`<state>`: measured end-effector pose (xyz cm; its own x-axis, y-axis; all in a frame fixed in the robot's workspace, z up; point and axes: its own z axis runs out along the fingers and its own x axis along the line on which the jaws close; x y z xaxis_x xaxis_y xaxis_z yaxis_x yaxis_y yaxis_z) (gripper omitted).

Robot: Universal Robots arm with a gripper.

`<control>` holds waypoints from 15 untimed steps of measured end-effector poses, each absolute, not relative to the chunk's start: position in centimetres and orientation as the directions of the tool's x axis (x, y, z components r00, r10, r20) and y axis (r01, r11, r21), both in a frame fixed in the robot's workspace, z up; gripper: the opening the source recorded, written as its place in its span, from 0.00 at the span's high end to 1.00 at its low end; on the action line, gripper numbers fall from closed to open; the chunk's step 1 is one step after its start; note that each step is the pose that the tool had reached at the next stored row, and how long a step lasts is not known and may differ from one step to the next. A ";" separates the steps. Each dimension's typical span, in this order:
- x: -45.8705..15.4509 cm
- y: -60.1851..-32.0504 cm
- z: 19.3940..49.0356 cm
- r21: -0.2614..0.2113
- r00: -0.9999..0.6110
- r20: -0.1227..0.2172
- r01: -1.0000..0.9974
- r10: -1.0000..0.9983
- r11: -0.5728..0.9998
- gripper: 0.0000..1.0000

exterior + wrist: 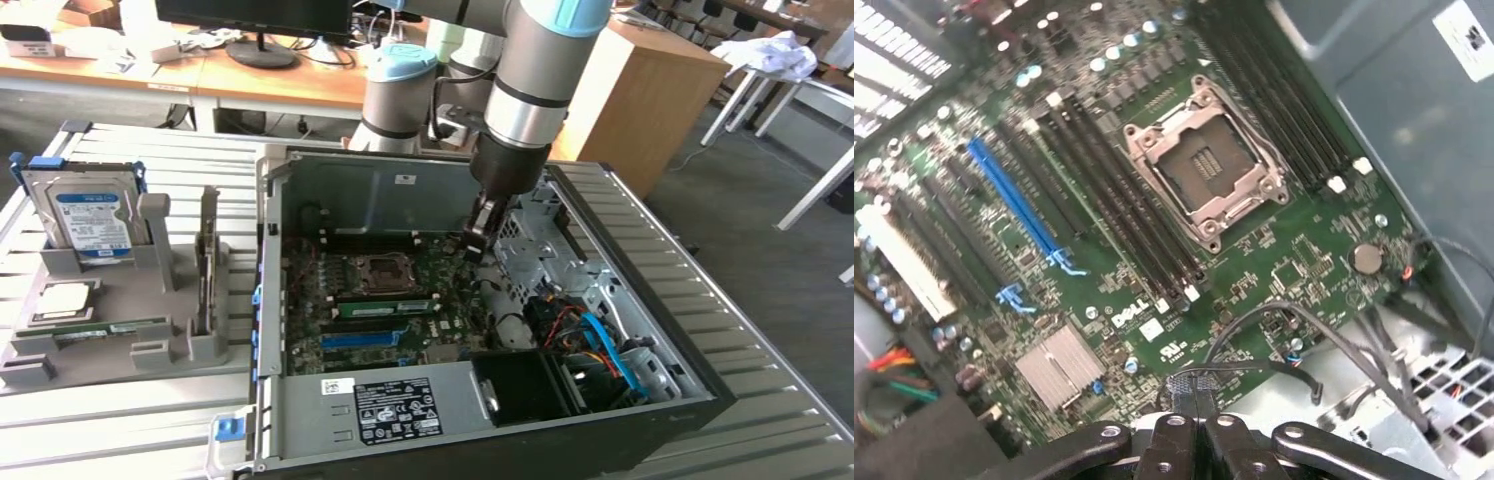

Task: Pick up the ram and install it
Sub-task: 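Press down the ram until it locks into place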

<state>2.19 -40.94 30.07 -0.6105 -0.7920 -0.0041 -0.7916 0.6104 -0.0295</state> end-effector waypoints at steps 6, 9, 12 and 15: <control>2.2 -40.9 30.0 -0.029 -0.689 -0.004 -0.725 -0.725 0.688 0.90; 2.2 -40.9 30.0 -0.029 -0.725 -0.004 -0.688 -0.689 0.725 0.90; 2.2 -40.9 30.0 -0.030 -0.761 -0.004 -0.648 -0.648 0.761 0.90; 2.2 -40.9 30.0 -0.029 -0.795 -0.004 -0.606 -0.606 0.795 0.90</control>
